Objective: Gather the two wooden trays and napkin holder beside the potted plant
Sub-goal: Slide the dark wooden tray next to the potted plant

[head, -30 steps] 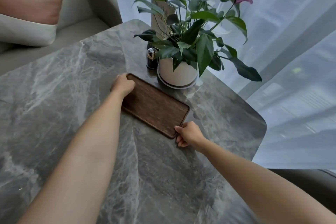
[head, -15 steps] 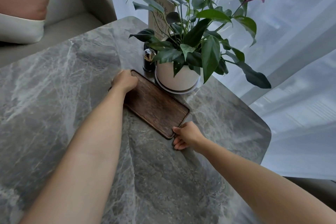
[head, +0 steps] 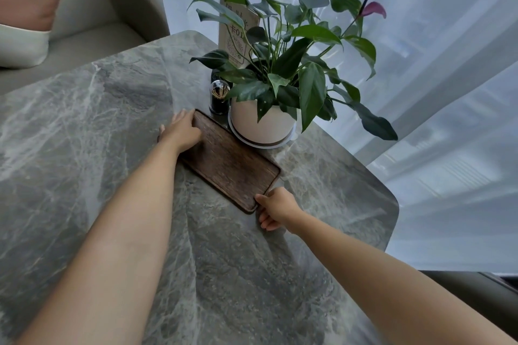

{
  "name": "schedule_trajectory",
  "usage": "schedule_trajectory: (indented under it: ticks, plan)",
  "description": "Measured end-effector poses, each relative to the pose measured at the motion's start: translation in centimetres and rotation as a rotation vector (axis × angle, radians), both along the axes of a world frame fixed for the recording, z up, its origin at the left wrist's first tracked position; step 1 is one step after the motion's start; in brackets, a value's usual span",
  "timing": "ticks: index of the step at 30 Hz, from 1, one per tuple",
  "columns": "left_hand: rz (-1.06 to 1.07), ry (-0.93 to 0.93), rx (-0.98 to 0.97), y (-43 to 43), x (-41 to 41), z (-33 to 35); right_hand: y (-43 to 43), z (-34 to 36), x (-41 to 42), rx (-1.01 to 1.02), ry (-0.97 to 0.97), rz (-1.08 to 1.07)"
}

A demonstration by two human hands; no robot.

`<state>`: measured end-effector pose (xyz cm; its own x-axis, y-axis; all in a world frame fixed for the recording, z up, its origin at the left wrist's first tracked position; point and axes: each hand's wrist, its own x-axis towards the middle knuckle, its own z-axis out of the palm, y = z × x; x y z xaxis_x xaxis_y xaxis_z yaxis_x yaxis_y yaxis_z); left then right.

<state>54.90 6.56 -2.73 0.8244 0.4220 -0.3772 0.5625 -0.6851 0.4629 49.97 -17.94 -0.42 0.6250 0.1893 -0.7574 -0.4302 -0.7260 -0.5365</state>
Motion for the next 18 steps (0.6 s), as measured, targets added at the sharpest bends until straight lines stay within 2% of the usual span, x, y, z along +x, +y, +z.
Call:
schedule_trajectory:
  ticks: [5, 8, 11, 18]
  plan:
    - [-0.106, 0.025, 0.238, -0.6, -3.1, 0.6, -0.1, 1.4, -0.6, -0.19, -0.271, 0.272]
    - [-0.143, 0.072, 0.351, -0.7, -6.0, 1.3, 0.0, 2.5, -1.3, -0.245, -0.4, 0.343]
    - [-0.107, 0.109, 0.397, -0.5, -9.0, 2.3, 0.6, 3.7, -2.2, -0.252, -0.516, 0.394]
    - [-0.031, 0.069, 0.471, 0.4, -17.2, 5.8, 3.9, 7.2, -6.6, -0.262, -0.794, 0.597]
